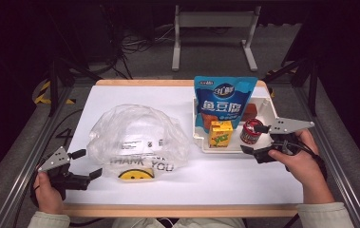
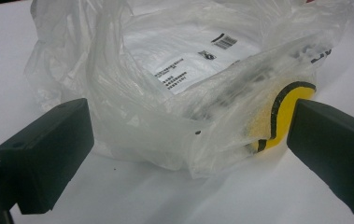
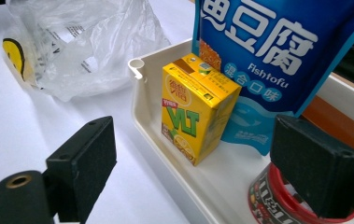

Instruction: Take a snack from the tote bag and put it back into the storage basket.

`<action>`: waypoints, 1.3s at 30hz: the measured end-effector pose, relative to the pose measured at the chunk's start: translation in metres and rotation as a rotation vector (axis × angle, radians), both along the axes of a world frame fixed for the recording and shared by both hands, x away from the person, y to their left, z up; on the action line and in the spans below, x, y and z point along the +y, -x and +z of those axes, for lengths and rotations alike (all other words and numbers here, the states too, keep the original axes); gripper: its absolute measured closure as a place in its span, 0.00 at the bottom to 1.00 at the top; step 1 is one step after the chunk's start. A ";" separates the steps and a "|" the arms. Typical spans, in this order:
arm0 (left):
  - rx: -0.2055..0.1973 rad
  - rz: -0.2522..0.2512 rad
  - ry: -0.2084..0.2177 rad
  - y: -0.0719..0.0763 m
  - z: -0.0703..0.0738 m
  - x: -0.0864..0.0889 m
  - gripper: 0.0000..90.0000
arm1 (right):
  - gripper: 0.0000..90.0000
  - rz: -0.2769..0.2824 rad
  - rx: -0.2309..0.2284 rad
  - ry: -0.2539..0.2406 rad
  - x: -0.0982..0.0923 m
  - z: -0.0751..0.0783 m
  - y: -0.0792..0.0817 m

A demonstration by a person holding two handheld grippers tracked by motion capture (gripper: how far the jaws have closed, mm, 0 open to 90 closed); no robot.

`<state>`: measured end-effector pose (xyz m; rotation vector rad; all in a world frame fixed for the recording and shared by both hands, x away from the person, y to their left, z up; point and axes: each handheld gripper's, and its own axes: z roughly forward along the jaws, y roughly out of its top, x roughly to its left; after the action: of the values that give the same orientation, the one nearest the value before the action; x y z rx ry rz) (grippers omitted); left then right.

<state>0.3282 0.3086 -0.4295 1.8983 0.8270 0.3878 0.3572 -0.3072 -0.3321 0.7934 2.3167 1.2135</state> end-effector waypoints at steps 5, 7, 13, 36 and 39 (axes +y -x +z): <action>-0.001 0.001 0.000 0.000 0.000 0.001 0.01 | 0.17 -0.014 0.001 -0.015 0.002 -0.005 0.004; 0.000 0.002 -0.001 0.000 0.000 0.001 0.01 | 0.17 -0.027 -0.002 -0.021 0.004 -0.006 0.007; -0.002 0.002 0.001 0.000 0.000 0.001 0.01 | 0.17 -0.055 0.000 -0.029 0.008 -0.010 0.009; -0.007 0.002 0.003 0.000 0.001 0.001 0.01 | 0.20 -0.089 0.050 -0.020 0.021 -0.048 0.022; -0.009 -0.003 0.004 0.000 0.001 0.001 0.01 | 0.21 -0.096 0.039 -0.015 0.021 -0.052 0.022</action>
<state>0.3278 0.3092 -0.4284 1.8924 0.8180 0.3927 0.3352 -0.2858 -0.3842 0.9303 2.2751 1.1845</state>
